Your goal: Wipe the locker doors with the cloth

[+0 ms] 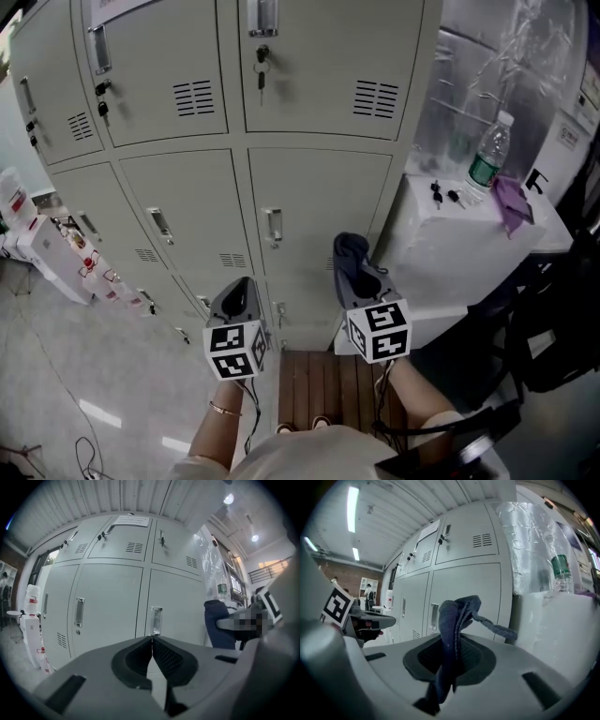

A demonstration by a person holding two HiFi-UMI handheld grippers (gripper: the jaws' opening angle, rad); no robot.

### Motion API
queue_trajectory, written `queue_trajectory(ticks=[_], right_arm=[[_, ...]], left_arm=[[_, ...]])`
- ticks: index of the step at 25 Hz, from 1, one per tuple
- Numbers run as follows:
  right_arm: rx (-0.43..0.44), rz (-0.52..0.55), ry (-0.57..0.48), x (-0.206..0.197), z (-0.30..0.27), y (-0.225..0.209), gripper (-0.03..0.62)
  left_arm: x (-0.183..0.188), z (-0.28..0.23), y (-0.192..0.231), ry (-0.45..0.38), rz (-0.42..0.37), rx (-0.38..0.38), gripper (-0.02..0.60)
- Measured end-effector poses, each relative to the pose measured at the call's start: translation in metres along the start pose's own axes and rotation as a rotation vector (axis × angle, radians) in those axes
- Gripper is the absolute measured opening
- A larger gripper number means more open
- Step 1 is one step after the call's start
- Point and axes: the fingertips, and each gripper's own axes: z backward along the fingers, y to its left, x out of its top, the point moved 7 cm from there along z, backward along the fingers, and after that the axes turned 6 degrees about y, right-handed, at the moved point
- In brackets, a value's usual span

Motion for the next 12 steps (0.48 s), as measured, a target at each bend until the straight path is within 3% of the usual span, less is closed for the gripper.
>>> queue_trajectory(ticks=[7,12], right_arm=[[0.000,0.182,-0.013,0.036,-0.011,0.004,0.043],[-0.013,0.387,-0.022,0.066,-0.016,0.018,0.043]], left_arm=[[0.009,0.004,0.011,0.009,-0.035,0.000,0.009],[0.017,0.001,0.021,0.008,-0.038,0.015,0.009]])
